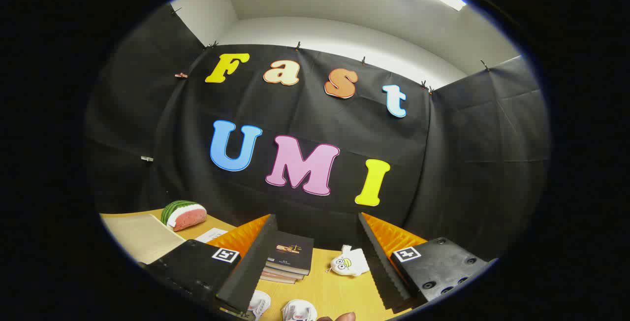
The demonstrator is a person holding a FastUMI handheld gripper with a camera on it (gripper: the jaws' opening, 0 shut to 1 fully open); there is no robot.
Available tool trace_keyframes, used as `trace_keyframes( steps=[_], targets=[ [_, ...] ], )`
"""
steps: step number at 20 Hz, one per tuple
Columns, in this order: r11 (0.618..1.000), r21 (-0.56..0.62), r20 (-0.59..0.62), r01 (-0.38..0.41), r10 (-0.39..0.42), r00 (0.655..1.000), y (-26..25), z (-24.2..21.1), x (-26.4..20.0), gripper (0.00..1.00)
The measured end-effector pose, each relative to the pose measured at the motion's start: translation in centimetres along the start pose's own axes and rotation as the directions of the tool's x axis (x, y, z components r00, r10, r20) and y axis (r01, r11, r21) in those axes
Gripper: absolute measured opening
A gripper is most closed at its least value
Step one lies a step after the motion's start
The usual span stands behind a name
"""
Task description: Open the storage box then place both shoes into the box .Put the left shoe in first, then the right shoe, with the right side of both shoes facing outward in a uniform manner.
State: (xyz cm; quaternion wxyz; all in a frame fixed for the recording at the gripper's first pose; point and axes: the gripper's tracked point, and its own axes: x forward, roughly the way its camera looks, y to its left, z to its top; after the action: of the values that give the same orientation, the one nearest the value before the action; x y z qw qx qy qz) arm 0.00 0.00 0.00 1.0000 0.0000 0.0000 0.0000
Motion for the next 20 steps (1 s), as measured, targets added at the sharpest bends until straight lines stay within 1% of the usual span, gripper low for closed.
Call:
trace_keyframes(
  steps=[4,14,18,20],
  targets=[
    [1.000,-0.015,0.015,0.002,-0.001,1.000,0.3,0.7,-0.5,0.97],
    [0.999,-0.026,0.026,-0.044,0.045,0.999,2.3,1.5,-1.3,0.97],
    [0.996,-0.026,0.040,-0.085,0.086,0.995,3.6,1.8,-1.2,0.97],
    [0.990,-0.036,0.058,-0.134,0.136,0.989,5.1,2.1,-1.2,0.97]
  ],
)
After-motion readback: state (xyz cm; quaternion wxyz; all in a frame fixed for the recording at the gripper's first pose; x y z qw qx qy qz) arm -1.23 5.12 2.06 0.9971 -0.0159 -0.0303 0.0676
